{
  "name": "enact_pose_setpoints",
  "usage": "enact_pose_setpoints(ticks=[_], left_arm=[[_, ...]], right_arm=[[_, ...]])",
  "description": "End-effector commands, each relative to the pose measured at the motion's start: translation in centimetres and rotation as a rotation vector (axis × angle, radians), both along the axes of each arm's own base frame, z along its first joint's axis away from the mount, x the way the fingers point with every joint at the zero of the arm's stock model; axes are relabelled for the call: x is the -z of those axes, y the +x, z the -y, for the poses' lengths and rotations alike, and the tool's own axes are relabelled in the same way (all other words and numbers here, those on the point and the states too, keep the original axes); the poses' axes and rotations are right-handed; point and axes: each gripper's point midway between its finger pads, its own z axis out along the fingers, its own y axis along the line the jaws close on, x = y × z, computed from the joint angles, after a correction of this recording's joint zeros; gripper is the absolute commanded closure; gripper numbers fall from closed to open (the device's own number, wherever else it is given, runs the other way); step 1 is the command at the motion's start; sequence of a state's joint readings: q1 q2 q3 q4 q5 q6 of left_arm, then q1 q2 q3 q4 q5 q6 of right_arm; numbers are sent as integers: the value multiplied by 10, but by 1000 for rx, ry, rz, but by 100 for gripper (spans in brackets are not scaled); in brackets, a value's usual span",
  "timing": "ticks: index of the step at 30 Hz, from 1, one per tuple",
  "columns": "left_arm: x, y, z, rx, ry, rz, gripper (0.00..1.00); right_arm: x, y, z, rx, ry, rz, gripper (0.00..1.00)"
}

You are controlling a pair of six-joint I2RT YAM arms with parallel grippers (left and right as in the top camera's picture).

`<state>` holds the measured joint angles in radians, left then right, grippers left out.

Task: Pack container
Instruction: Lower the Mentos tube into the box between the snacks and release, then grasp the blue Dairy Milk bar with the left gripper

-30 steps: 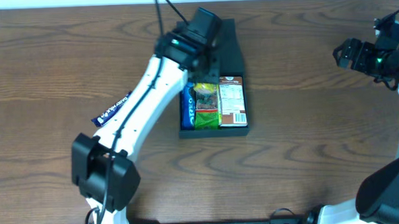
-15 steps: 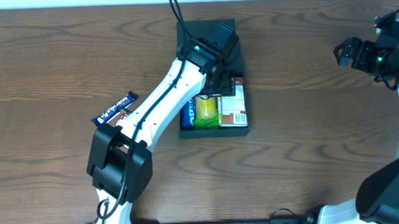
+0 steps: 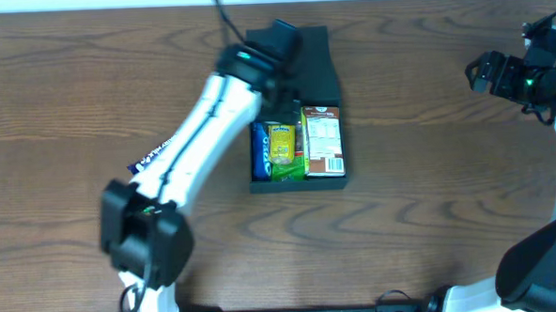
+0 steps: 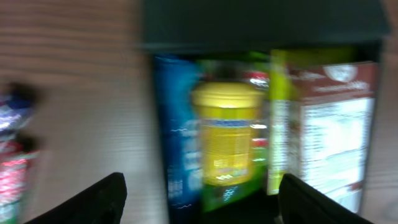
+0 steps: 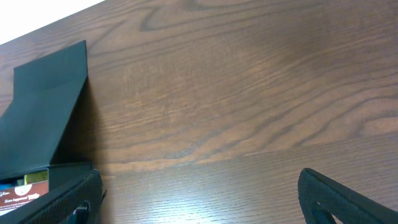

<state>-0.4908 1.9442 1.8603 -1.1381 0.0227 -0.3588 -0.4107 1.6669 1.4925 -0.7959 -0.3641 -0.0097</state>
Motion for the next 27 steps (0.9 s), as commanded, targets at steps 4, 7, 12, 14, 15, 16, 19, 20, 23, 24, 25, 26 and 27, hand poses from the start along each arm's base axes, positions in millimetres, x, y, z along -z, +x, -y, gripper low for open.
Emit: enact_pose_setpoints(ticks=[4, 7, 12, 14, 15, 16, 19, 20, 23, 24, 25, 26, 27], left_arm=[[-24, -15, -107, 204, 181, -70, 12], [-5, -25, -136, 218, 153, -144, 7], [61, -29, -189, 216, 162, -199, 6], [76, -28, -201, 226, 165, -192, 7], [82, -28, -207, 229, 168, -184, 7], [87, -27, -211, 232, 168, -179, 7], [102, -24, -220, 274, 181, -150, 7], [106, -22, -221, 303, 188, -139, 7], [111, -11, -215, 394, 187, -75, 2], [111, -7, -212, 411, 176, -52, 3], [111, 0, -206, 448, 157, -16, 4], [110, 6, -202, 474, 140, 15, 4], [111, 9, -201, 478, 138, 28, 4]], right_arm=[[-2, 3, -3, -21, -6, 8, 1], [0, 3, -3, -21, -3, 3, 1], [1, 1, -4, -21, 1, -6, 1], [1, 1, -4, -21, 1, -6, 1], [1, 1, -4, -21, 1, -7, 1], [1, 1, -4, -22, 1, -6, 1], [1, 1, -4, -21, 1, -7, 1], [1, 1, -4, -21, 1, -7, 1], [1, 2, -4, -21, 0, -5, 1], [1, 2, -3, -21, -1, -4, 1], [1, 2, -3, -21, -1, -3, 1], [1, 2, -3, -21, 0, -4, 1], [1, 2, -3, -21, 0, -4, 1]])
